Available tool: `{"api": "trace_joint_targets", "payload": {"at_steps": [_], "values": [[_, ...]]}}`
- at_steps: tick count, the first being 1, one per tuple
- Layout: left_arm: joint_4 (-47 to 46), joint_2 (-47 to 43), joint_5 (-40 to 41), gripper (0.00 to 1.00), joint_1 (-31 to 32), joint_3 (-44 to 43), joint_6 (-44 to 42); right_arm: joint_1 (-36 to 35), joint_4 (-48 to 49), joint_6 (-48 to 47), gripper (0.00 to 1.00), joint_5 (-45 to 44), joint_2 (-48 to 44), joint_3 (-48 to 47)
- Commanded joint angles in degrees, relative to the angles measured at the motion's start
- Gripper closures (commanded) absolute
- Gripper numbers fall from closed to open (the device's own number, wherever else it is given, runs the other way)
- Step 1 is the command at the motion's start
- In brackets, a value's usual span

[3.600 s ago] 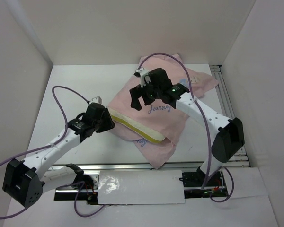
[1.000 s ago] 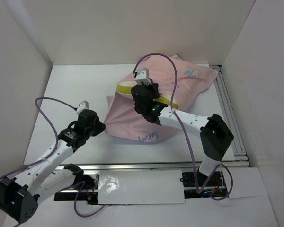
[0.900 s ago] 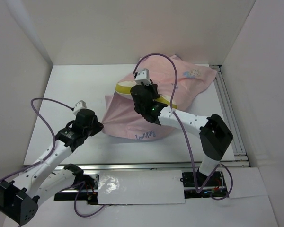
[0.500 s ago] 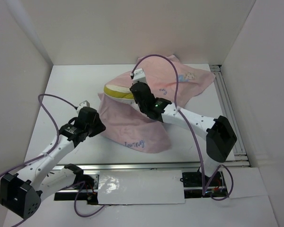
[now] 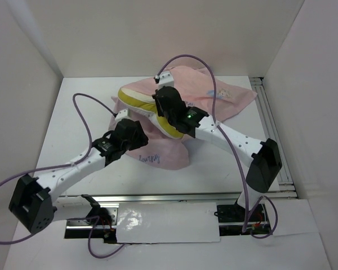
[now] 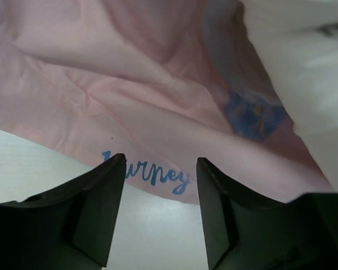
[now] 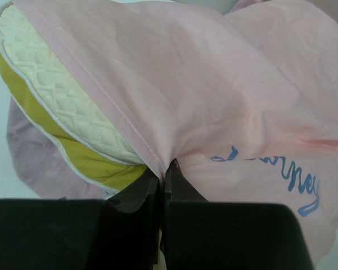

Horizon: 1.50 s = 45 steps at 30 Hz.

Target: Put the pillow into the pillowcase

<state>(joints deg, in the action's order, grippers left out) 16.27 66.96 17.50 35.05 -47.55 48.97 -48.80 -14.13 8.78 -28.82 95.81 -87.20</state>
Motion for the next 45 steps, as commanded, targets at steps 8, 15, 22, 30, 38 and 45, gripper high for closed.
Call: {"api": "trace_joint_targets", "payload": {"at_steps": [8, 15, 22, 30, 38, 45], "values": [[-22.5, 13.6, 12.0, 0.27, 0.1, -4.5, 6.8, 1.4, -0.9, 3.0, 1.00, 2.5, -0.3, -10.8], [-23.6, 10.1, 13.7, 0.27, 0.1, -5.0, 9.2, 2.5, -2.0, 3.5, 1.00, 3.7, 0.9, -11.3], [-25.2, 14.0, 16.5, 0.29, 0.1, -6.4, 9.7, 4.1, -1.3, 5.4, 1.00, 8.1, 1.4, -10.8], [-31.2, 20.8, 20.2, 0.30, 0.1, -8.8, 10.1, 4.1, -1.3, 5.9, 1.00, 9.9, 0.9, -11.9], [-33.8, 25.7, 21.8, 0.31, 0.6, -9.7, 11.8, 4.1, -1.3, 5.9, 1.00, 11.3, 0.9, -14.3], [-28.9, 29.6, 26.4, 0.31, 0.6, -16.2, 13.8, 4.1, -2.5, 5.9, 1.00, 13.2, 0.3, -14.8]]}}
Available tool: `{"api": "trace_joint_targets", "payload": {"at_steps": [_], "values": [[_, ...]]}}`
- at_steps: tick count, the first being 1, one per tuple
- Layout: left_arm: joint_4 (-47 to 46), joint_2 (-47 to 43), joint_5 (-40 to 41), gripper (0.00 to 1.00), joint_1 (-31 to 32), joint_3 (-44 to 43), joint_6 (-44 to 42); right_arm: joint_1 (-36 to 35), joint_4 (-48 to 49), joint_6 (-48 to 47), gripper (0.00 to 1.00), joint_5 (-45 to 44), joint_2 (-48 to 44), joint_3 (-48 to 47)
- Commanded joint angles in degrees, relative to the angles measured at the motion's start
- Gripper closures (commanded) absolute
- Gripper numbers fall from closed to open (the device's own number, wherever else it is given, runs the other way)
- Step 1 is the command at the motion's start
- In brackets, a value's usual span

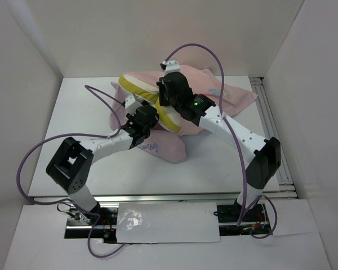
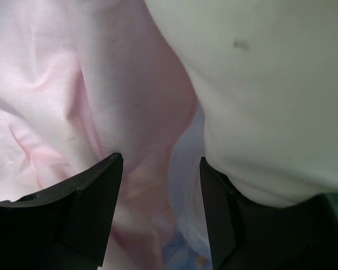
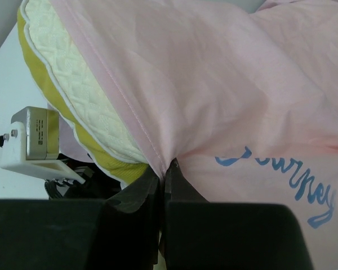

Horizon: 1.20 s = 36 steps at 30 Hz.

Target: Put the pillow into the pillowcase

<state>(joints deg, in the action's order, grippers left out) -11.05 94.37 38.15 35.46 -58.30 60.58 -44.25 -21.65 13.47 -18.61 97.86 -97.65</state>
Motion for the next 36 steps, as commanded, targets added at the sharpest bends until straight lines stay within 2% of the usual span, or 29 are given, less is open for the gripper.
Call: {"api": "trace_joint_targets", "payload": {"at_steps": [1, 8, 12, 17, 19, 20, 21, 23, 27, 31, 36], "values": [[-0.7, 2.9, 6.9, 0.30, 0.2, -7.4, 2.9, -0.4, 5.0, 1.7, 1.00, 3.0, -1.7, -4.4], [0.9, 7.2, 5.5, 0.30, -1.0, -12.9, 4.0, -0.4, 4.5, 1.7, 1.00, 6.1, -2.8, -3.3], [6.1, 11.5, 3.4, 0.32, -2.2, -17.5, 8.1, -0.4, 5.4, 1.7, 1.00, 9.5, -3.8, -1.8], [8.1, 13.8, 4.2, 0.35, -2.8, -20.2, 12.0, -0.4, 5.4, 1.7, 1.00, 10.9, -4.4, -0.6], [1.8, 10.5, 1.0, 0.35, -2.9, -16.6, 10.1, 0.1, 5.4, 1.7, 1.00, 8.9, -4.4, -0.6], [-2.6, 9.0, 0.1, 0.35, -2.9, -11.3, 6.3, 0.9, 4.7, 1.7, 1.00, 8.2, -4.4, -0.6], [-10.8, 7.4, -1.9, 0.35, -2.9, -8.6, 4.7, 2.1, 4.7, 1.7, 1.00, 8.2, -4.4, -0.6], [-15.4, 3.3, -3.0, 0.35, -2.9, -3.3, 1.1, 3.4, 4.1, 2.3, 1.00, 8.2, -4.4, -1.4], [-16.7, -1.5, -4.8, 0.36, -2.9, -0.3, -4.5, 5.9, 3.5, 2.3, 1.00, 10.6, -4.4, -2.0], [-19.4, -4.9, -12.9, 0.37, -2.9, 0.9, -11.7, 7.2, 3.0, 2.3, 1.00, 11.2, -4.4, -2.0], [-14.9, -6.1, -13.4, 0.37, -2.9, -0.2, -11.7, 7.2, 3.5, 2.3, 1.00, 12.5, -5.7, 0.0]]}}
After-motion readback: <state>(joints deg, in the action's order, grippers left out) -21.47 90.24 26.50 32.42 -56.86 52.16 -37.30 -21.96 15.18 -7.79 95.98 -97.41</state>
